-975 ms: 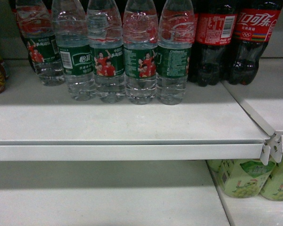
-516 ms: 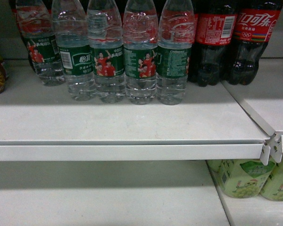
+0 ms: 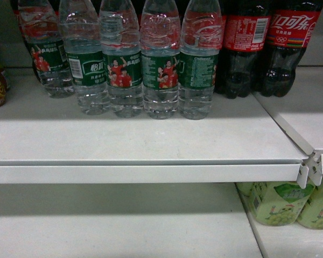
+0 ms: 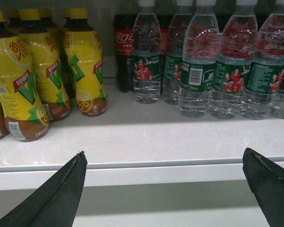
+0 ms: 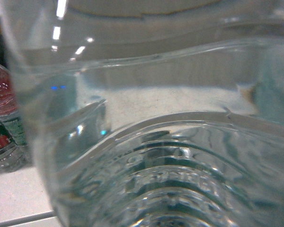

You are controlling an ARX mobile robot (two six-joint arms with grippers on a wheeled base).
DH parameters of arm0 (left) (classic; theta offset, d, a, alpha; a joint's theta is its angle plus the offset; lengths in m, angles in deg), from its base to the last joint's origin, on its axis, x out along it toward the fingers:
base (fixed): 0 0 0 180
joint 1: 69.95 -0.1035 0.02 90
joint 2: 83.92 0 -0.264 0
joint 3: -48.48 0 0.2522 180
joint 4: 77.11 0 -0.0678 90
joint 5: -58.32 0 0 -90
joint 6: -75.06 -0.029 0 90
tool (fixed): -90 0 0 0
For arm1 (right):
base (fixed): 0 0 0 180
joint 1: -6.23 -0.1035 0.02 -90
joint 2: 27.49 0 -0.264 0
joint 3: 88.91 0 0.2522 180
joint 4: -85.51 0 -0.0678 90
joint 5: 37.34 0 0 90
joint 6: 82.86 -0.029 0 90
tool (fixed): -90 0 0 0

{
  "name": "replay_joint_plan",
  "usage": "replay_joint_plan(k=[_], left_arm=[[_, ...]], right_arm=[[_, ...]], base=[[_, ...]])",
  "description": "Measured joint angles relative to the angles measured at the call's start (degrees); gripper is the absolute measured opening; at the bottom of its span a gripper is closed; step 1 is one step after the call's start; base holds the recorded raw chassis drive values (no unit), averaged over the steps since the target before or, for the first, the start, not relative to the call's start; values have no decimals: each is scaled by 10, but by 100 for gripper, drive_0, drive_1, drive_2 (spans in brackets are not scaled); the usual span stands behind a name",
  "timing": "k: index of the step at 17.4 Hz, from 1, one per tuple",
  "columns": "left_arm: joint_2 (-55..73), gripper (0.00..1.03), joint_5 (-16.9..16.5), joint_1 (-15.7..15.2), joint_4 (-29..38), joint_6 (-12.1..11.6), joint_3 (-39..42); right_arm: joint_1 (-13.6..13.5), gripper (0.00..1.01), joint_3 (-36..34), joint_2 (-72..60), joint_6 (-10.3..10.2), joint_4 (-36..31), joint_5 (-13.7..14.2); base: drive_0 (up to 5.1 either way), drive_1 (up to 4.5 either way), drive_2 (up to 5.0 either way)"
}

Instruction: Move water from second to third shelf

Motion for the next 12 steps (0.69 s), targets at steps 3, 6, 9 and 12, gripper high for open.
replay_joint_plan(k=[3, 6, 9, 12], left_arm=[[0, 98, 0, 0, 0, 0, 0], [0, 98, 0, 0, 0, 0, 0], [0, 98, 0, 0, -1, 0, 0], [0, 98, 2, 0, -1, 0, 0]], right_arm=[[0, 42, 0, 0, 0, 0, 0], [0, 42, 0, 0, 0, 0, 0], [0, 42, 0, 0, 0, 2, 0], [0, 42, -1, 0, -1, 2, 0]], base=[[0, 0, 0], [0, 0, 0], [0, 0, 0], [0, 0, 0]])
